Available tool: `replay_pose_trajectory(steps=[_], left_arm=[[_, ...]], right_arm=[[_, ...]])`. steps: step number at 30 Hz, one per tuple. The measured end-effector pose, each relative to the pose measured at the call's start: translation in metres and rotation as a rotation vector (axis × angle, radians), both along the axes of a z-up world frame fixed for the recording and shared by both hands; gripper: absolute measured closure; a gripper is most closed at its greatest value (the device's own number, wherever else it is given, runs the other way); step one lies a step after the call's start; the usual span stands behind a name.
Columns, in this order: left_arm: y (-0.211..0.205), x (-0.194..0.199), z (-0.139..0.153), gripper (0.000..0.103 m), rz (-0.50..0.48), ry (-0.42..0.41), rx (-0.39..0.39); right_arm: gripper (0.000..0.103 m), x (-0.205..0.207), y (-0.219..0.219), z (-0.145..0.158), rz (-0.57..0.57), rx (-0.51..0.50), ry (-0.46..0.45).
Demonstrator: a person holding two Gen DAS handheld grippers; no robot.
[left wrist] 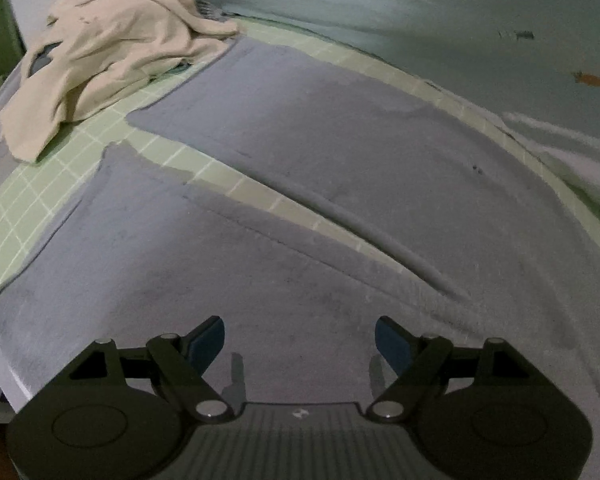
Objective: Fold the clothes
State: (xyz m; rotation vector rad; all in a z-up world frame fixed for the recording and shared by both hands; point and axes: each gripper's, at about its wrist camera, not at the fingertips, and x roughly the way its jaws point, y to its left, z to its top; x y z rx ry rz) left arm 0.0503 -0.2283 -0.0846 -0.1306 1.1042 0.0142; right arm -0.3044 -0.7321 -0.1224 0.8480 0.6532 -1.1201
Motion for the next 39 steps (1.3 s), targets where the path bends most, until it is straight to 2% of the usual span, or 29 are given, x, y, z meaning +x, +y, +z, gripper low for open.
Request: replay_pose_trajectory(steps=[4,5,7,9,11,12,17,25,31,39], left_arm=[[0.014,-0.014,0.002,0.020,0.002,-0.014,-0.007],[0.018,-0.019,0.002,0.020,-0.002,-0.019,-0.004],[0.027,-0.028,0.004,0.020,-0.007,-0.031,0.007],[0.040,-0.039,0.005,0.020,0.000,-0.038,0.015],[0.054,-0.048,0.006,0.019,0.019,-0.036,0.016],[0.062,-0.051,0.006,0.019,0.031,-0.033,0.013],[0.104,-0.064,0.006,0.019,0.107,-0.015,-0.051],[0.160,-0.072,-0.001,0.019,0.165,0.015,-0.092],[0.216,-0.069,-0.015,0.019,0.263,0.050,-0.191],[0.256,-0.047,-0.029,0.019,0.254,0.105,-0.217]], right_arm=[[0.056,-0.001,0.005,-0.003,0.009,-0.024,0.003],[0.052,0.000,0.005,-0.004,0.011,-0.025,-0.005],[0.030,-0.002,0.009,-0.004,0.013,-0.023,-0.032],[0.017,-0.006,0.016,-0.003,0.018,-0.034,-0.050],[0.009,-0.006,0.023,-0.003,0.040,-0.043,-0.053],[0.000,-0.006,0.027,-0.004,0.060,-0.043,-0.048],[0.000,-0.003,0.049,-0.011,0.114,-0.021,-0.046],[0.000,0.014,0.094,-0.011,0.161,-0.016,-0.053],[0.000,0.031,0.135,-0.013,0.200,-0.006,-0.048],[0.000,0.052,0.188,-0.011,0.235,-0.009,-0.050]])
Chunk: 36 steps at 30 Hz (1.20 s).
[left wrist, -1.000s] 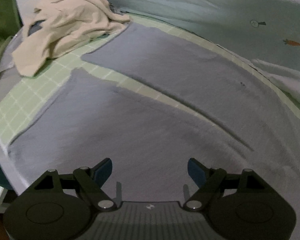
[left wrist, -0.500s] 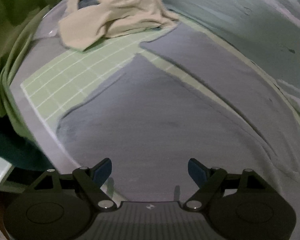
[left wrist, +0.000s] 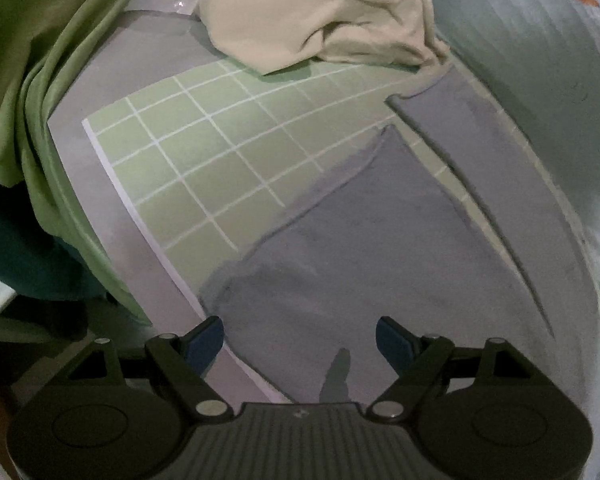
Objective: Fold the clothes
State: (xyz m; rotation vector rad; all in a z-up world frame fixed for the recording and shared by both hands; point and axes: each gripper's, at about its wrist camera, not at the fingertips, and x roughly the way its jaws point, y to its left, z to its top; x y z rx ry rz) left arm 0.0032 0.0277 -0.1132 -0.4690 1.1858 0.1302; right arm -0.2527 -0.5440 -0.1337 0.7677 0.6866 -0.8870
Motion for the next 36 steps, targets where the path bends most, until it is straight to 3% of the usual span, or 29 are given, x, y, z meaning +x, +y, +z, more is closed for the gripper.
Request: replay_pose_trajectory(steps=[9,14,20,23,25,27,34,36], left_arm=[[0.010,0.020,-0.011,0.021,-0.098,0.050,-0.022],[0.004,0.023,-0.009,0.030,-0.145,0.046,0.008],[-0.003,0.025,-0.008,0.056,-0.154,0.045,0.072],[-0.005,0.026,-0.007,0.076,-0.147,0.043,0.099],[-0.003,0.026,-0.007,0.093,-0.119,0.041,0.094],[0.001,0.025,-0.007,0.097,-0.073,0.036,0.075],[0.015,0.021,-0.007,0.099,0.083,0.021,0.007],[0.016,0.020,-0.002,0.099,0.102,0.003,0.016]], right_arm=[[0.000,0.010,0.045,-0.003,0.002,-0.003,0.001],[0.000,0.014,0.058,-0.004,0.004,0.001,0.006],[0.000,0.019,0.061,-0.005,0.014,0.005,0.019],[0.000,0.020,0.058,-0.007,0.010,0.019,0.013],[0.000,0.020,0.054,-0.008,0.001,0.029,0.003],[0.000,0.018,0.047,-0.009,-0.016,0.038,-0.007],[0.001,0.004,0.002,-0.010,-0.131,0.006,0.034],[0.007,-0.004,-0.014,-0.010,-0.190,-0.026,0.051]])
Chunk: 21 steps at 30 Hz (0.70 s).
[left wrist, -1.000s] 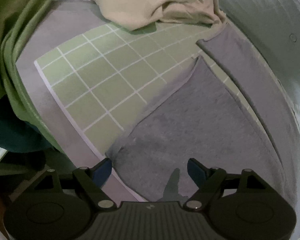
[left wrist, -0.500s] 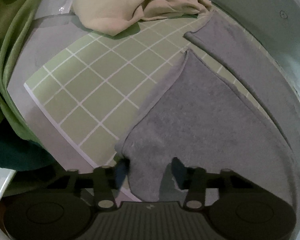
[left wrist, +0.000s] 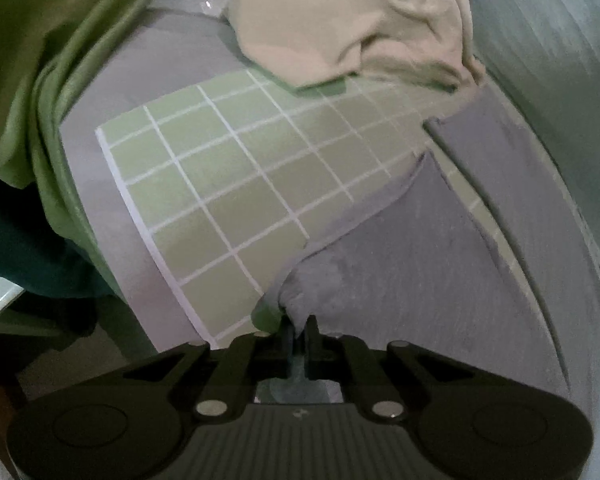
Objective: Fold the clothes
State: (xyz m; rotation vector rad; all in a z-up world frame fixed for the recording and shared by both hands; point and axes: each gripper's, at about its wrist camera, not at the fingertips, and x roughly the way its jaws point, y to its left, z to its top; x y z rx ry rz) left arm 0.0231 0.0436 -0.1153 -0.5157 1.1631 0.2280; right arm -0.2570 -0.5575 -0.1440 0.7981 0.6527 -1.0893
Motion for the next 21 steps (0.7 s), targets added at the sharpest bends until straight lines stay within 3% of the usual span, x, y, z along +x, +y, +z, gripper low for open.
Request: replay_pose_trajectory(steps=[5,8,11,12,13,18,21], left_arm=[[0.003,-0.001,0.014,0.099,0.046,-0.036,0.000],[0.005,-0.001,0.023,0.099,0.069,-0.053,-0.009],[0.008,-0.001,0.032,0.099,0.092,-0.071,-0.018],[0.008,-0.001,0.035,0.099,0.099,-0.076,-0.021],[0.009,-0.001,0.038,0.099,0.107,-0.082,-0.023],[0.013,-0.001,0.053,0.099,0.145,-0.112,-0.038],[0.016,0.000,0.062,0.099,0.168,-0.129,-0.047]], right_arm=[[0.027,-0.016,-0.038,-0.012,-0.089,0.010,0.047],[0.048,-0.022,-0.052,-0.018,-0.091,0.011,0.059],[0.076,-0.026,-0.059,-0.018,-0.066,0.007,0.025],[0.093,-0.028,-0.062,-0.018,-0.052,0.009,0.003],[0.102,-0.031,-0.062,-0.015,-0.046,0.006,-0.014],[0.102,-0.044,-0.061,0.002,-0.031,-0.015,-0.090],[0.102,-0.051,-0.056,0.031,-0.010,-0.074,-0.143]])
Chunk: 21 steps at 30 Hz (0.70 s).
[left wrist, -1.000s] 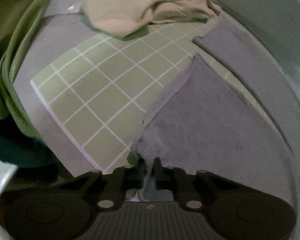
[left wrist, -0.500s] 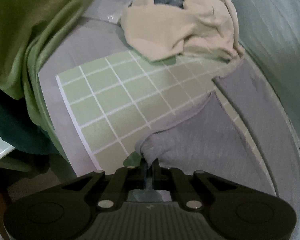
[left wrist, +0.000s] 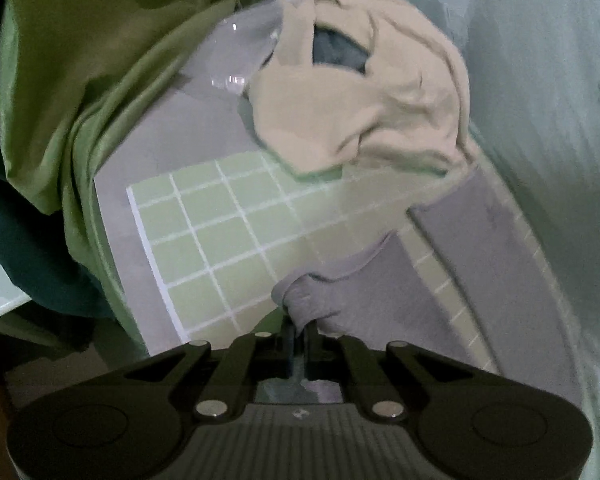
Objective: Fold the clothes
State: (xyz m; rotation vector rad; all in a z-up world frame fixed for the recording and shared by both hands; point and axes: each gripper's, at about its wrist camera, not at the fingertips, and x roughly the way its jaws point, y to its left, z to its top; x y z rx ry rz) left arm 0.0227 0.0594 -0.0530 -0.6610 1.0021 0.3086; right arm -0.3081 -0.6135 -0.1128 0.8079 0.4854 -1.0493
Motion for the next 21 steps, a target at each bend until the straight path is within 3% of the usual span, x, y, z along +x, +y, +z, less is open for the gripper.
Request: replay_pose_trajectory(steps=[4,9,11,14,19,21], left_arm=[[0.002,0.005,0.038,0.100,0.007,-0.107,-0.043],[0.005,0.012,0.093,0.100,0.007,-0.268,-0.105],[0.003,0.011,0.106,0.100,0.016,-0.309,-0.078],[-0.002,0.014,0.108,0.100,0.025,-0.301,0.027],[0.002,0.029,0.093,0.100,0.071,-0.262,-0.014],[-0.003,0.041,0.089,0.100,0.072,-0.249,0.008]], right_arm=[[0.102,-0.004,0.004,0.058,0.004,-0.162,-0.063],[0.102,-0.003,-0.002,0.122,0.039,-0.265,-0.213],[0.103,0.001,0.003,0.135,0.057,-0.306,-0.217],[0.102,0.008,0.003,0.124,0.046,-0.270,-0.224],[0.102,0.027,0.003,0.099,0.031,-0.198,-0.214],[0.102,0.039,0.005,0.093,0.041,-0.210,-0.179]])
